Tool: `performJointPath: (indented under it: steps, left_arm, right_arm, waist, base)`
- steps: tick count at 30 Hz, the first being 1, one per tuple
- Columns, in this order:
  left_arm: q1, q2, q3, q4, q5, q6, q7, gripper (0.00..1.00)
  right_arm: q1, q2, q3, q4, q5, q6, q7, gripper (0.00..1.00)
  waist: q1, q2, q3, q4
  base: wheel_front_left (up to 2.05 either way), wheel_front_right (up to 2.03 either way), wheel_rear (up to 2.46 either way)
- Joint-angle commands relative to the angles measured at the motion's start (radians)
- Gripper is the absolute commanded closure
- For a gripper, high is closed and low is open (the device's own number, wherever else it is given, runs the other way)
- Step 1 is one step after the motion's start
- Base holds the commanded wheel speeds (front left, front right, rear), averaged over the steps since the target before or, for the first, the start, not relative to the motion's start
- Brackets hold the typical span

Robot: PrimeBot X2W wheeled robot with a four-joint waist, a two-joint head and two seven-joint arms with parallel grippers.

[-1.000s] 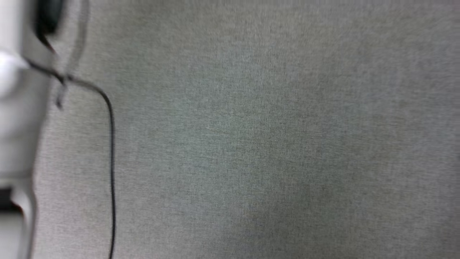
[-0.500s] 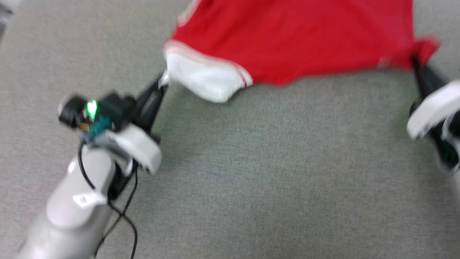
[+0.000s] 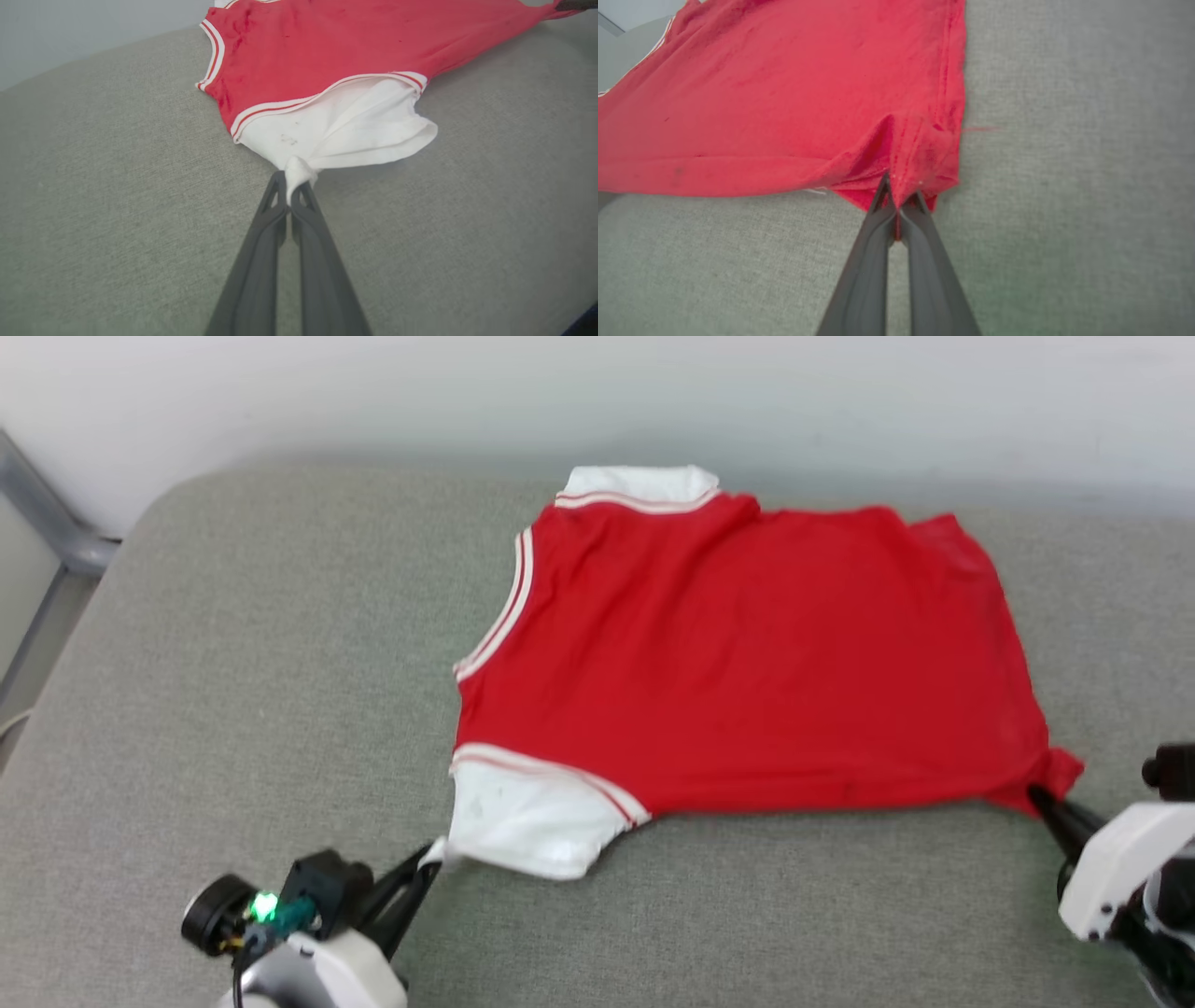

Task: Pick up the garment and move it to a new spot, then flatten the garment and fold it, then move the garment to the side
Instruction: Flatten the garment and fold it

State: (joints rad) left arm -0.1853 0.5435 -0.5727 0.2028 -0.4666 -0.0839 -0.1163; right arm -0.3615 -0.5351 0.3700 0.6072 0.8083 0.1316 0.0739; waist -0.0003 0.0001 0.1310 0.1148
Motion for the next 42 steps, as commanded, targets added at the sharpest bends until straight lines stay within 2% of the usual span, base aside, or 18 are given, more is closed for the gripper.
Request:
performJointPath:
  steps: [1,9,15,20,23,27,32,42]
  left_arm:
    - [0.022,0.014,0.001,-0.011,-0.005,0.007,0.01,1.0]
    - [0.194,0.106,-0.01,-0.175,-0.066,0.023,0.11,1.0]
    - [0.311,0.17,-0.032,-0.282,-0.136,0.017,0.205,1.0]
    - [0.387,0.207,-0.052,-0.361,-0.176,0.018,0.257,1.0]
    - [0.401,0.222,-0.037,-0.398,-0.181,0.039,0.252,1.0]
    - [0.376,0.23,-0.009,-0.429,-0.171,0.058,0.238,1.0]
    - [0.306,0.237,0.022,-0.45,-0.158,0.056,0.238,1.0]
    - [0.052,0.2,0.025,-0.37,-0.127,0.003,0.289,1.0]
  right_arm:
    - [0.026,-0.012,0.004,-0.01,0.014,-0.002,0.007,1.0]
    - [0.165,-0.078,0.039,-0.106,0.132,-0.002,0.059,1.0]
    - [0.292,-0.116,0.053,-0.172,0.221,-0.002,0.099,1.0]
    - [0.388,-0.144,0.05,-0.248,0.242,-0.002,0.128,1.0]
    - [0.423,-0.158,0.018,-0.299,0.247,-0.002,0.133,1.0]
    - [0.444,-0.159,-0.03,-0.351,0.237,-0.002,0.149,1.0]
    - [0.44,-0.141,-0.093,-0.405,0.224,-0.002,0.191,1.0]
    - [0.348,-0.078,-0.212,-0.457,0.132,-0.002,0.289,1.0]
  waist:
    - [0.0003,-0.0001,-0.026,-0.008]
    - [0.0003,-0.0001,-0.098,-0.014]
    - [0.0003,-0.0001,-0.156,-0.001]
    - [0.0003,-0.0001,-0.175,0.005]
    - [0.0003,-0.0001,-0.174,0.006]
    - [0.0003,-0.0001,-0.168,0.001]
    - [0.0003,-0.0001,-0.142,-0.004]
    - [0.0003,-0.0001,-0.018,-0.013]
  base:
    - [0.0,0.0,0.0]
    - [0.0,0.0,0.0]
    - [0.0,0.0,0.0]
    - [0.0,0.0,0.0]
    - [0.0,0.0,0.0]
    - [0.0,0.0,0.0]
    - [0.0,0.0,0.0]
    - [0.0,0.0,0.0]
